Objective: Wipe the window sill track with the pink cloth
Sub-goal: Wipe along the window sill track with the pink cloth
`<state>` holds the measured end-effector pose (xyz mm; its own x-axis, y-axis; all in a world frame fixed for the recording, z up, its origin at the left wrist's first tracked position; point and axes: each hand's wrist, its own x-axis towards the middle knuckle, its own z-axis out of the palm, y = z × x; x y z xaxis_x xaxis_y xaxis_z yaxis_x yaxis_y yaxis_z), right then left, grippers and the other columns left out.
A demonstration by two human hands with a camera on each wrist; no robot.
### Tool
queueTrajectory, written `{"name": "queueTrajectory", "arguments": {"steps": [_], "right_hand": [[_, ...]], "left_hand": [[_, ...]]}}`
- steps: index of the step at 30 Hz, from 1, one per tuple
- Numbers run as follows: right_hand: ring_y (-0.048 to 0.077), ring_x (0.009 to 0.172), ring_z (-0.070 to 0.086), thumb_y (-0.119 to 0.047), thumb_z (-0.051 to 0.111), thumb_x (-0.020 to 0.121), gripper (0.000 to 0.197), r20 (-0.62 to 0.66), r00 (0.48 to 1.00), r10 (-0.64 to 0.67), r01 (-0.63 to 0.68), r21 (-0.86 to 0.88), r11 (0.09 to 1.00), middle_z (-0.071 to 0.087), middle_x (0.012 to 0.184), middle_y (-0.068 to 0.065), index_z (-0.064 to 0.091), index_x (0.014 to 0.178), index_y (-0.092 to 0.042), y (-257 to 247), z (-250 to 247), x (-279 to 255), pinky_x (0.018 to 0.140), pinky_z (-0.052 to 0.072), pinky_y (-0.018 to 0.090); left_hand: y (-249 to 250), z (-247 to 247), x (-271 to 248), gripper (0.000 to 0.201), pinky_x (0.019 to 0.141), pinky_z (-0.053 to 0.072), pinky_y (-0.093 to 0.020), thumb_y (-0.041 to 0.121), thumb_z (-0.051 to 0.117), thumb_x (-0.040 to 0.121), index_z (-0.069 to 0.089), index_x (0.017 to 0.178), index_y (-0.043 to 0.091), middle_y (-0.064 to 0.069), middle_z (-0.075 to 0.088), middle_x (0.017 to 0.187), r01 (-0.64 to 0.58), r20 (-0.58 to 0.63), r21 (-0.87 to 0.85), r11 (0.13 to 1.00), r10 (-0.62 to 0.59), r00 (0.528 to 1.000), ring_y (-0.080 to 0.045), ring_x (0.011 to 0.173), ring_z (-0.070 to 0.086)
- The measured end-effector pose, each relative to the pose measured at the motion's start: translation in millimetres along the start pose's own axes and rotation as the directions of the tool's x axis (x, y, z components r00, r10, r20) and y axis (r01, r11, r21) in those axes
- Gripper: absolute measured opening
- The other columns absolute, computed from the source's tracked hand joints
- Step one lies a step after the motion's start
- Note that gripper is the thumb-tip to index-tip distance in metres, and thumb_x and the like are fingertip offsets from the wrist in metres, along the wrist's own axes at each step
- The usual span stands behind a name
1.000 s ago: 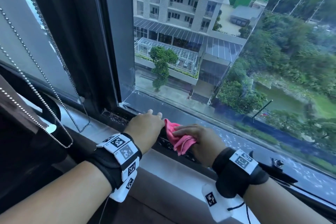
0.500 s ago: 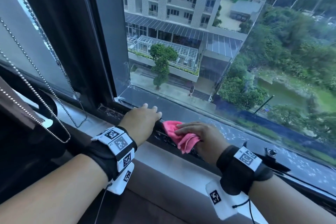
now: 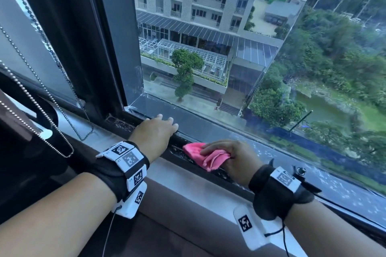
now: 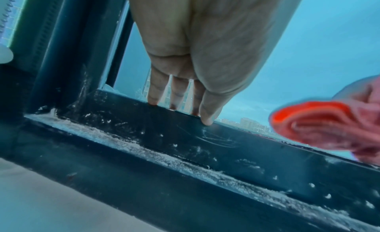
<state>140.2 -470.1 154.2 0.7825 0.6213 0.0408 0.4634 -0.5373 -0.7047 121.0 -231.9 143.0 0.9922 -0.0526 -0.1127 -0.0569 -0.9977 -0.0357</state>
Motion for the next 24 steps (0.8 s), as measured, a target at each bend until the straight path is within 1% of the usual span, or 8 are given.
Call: {"name": "queueTrajectory", "arguments": {"steps": [3,6,9,12,14,18,21,24], "right_hand": [[0.000,0.086,0.067,0.010,0.060,0.082,0.038,-0.070,0.992,0.107,-0.089,0.213,0.973,0.074,0.098,-0.010,0.076,0.096,-0.022,-6.9,-18.6,3.6,0.077,0.052,0.015],[-0.007,0.088,0.063,0.006,0.063,0.082,0.039,-0.262,0.957,0.124,-0.119,0.034,0.992,0.069,0.105,-0.014,0.073,0.102,-0.025,0.8,-35.1,14.5,0.086,0.050,0.013],[-0.010,0.098,0.055,0.000,0.062,0.085,0.038,-0.141,0.977,0.162,-0.184,-0.164,0.969,0.066,0.113,-0.015,0.070,0.111,-0.027,4.2,-26.5,12.8,0.097,0.035,0.006],[0.004,0.110,0.056,-0.004,0.066,0.082,0.040,-0.108,0.985,0.132,-0.150,-0.172,0.974,0.065,0.119,-0.016,0.071,0.107,-0.035,8.4,-12.5,0.3,0.105,0.040,0.024],[0.001,0.108,0.058,-0.006,0.068,0.080,0.037,-0.089,0.993,0.081,-0.093,-0.139,0.986,0.067,0.114,-0.019,0.073,0.102,-0.036,8.3,-9.3,-6.6,0.101,0.047,0.031],[-0.001,0.102,0.062,0.004,0.063,0.072,0.043,-0.048,0.998,0.032,-0.036,-0.070,0.997,0.071,0.105,-0.018,0.077,0.092,-0.031,6.3,-11.7,-9.1,0.095,0.050,0.030],[0.007,0.087,0.069,0.003,0.063,0.081,0.036,-0.003,0.987,0.161,-0.158,0.155,0.975,0.075,0.092,-0.011,0.077,0.091,-0.029,-3.9,-24.4,-6.2,0.084,0.056,0.032],[0.008,0.085,0.068,0.001,0.065,0.082,0.032,-0.205,0.964,0.171,-0.152,0.101,0.983,0.073,0.096,-0.013,0.076,0.093,-0.028,-8.9,-48.1,-1.1,0.079,0.054,0.020]], "left_hand": [[-2.6,-2.2,0.8,0.048,0.105,0.044,-0.041,0.003,0.041,0.098,0.045,0.141,0.023,0.000,0.040,0.153,0.009,0.019,0.005,1.000,-0.009,1.000,-0.027,0.143,0.034],[-4.9,-4.7,1.4,0.050,0.107,0.043,-0.041,0.002,0.040,0.099,0.042,0.144,0.026,0.002,0.034,0.157,0.025,0.046,0.009,1.000,-0.025,0.999,-0.027,0.146,0.029],[-6.1,-7.1,2.1,0.048,0.106,0.043,-0.041,0.005,0.038,0.101,0.043,0.144,0.026,0.002,0.037,0.156,0.033,0.041,0.009,0.999,-0.033,0.999,-0.027,0.145,0.031],[-0.4,-11.3,-0.3,0.039,0.104,0.045,-0.042,0.013,0.035,0.103,0.048,0.140,0.020,-0.003,0.044,0.149,0.047,0.031,0.000,0.999,-0.047,0.998,-0.028,0.139,0.038],[11.2,-15.4,-2.6,0.035,0.101,0.047,-0.044,0.022,0.035,0.104,0.048,0.137,0.018,-0.008,0.048,0.143,0.023,0.009,-0.008,1.000,-0.023,1.000,-0.030,0.134,0.043],[43.7,-20.3,-5.5,0.043,0.107,0.040,-0.052,0.024,0.035,0.105,0.034,0.147,0.031,-0.016,0.040,0.151,-0.050,0.017,-0.049,0.998,0.051,0.999,-0.038,0.136,0.039],[59.4,-20.9,-0.2,0.053,0.110,0.035,-0.056,0.011,0.036,0.102,0.031,0.148,0.038,-0.018,0.033,0.155,-0.083,0.050,-0.049,0.995,0.086,0.995,-0.041,0.140,0.033],[68.2,-21.3,4.9,0.048,0.109,0.032,-0.059,0.014,0.036,0.103,0.038,0.143,0.040,-0.019,0.034,0.153,-0.113,0.076,-0.039,0.993,0.116,0.990,-0.044,0.140,0.030]]}}
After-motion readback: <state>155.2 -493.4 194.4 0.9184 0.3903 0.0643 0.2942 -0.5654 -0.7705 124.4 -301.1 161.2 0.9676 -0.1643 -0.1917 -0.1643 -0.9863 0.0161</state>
